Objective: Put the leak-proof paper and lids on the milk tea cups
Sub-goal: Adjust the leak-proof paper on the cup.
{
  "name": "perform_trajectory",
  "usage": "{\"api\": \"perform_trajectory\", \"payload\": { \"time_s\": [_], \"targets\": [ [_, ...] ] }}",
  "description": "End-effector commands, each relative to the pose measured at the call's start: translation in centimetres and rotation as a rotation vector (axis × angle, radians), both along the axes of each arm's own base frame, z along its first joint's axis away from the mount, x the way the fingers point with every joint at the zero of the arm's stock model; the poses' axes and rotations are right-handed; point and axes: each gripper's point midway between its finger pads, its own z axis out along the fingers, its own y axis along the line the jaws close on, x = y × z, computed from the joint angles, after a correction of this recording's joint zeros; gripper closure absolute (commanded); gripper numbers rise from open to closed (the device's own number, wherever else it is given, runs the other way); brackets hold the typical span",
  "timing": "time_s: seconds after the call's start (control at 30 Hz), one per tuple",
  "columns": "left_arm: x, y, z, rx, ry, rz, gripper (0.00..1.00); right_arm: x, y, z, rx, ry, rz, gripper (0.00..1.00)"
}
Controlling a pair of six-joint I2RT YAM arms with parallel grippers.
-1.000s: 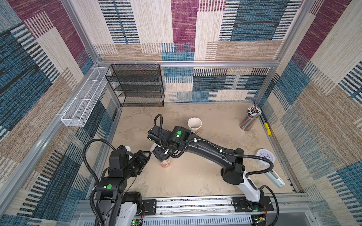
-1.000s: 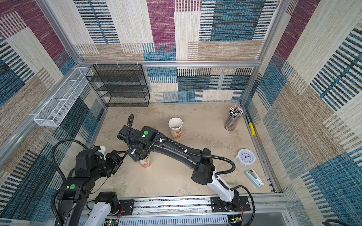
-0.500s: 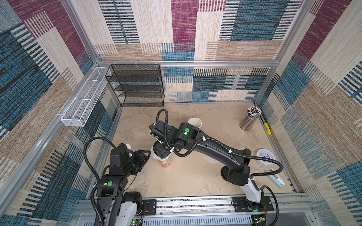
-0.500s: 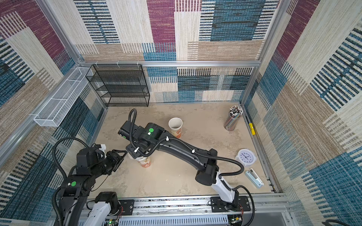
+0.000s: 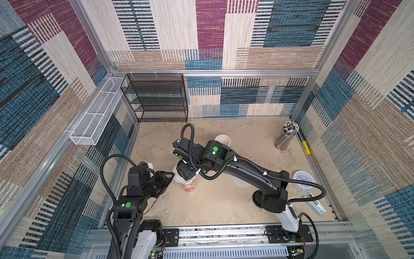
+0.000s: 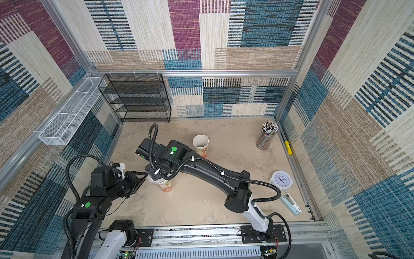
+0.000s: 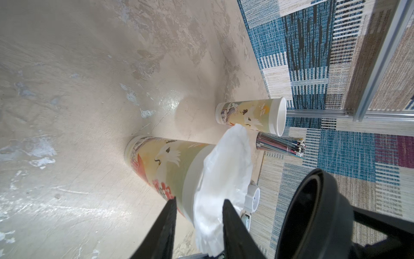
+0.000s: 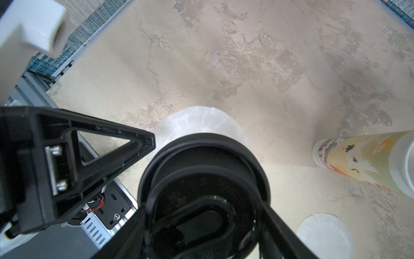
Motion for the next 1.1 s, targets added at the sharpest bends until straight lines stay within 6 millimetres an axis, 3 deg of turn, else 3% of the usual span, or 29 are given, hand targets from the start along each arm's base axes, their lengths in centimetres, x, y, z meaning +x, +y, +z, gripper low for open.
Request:
{"api": "perform_trajectory", "payload": {
  "time_s": [0.0, 1.07],
  "targets": [
    [0.32, -0.29, 0.33, 0.005, -0.030, -0.029, 0.66, 0.10, -0.14, 0.43, 0.009, -0.008, -0.013, 0.29],
    [-0.27, -1.10, -0.44, -0.014, -0.011, -0.084, 0.95, -0.06, 0.11, -0.06, 0.003, 0.006, -0.003, 0.30]
  ]
}}
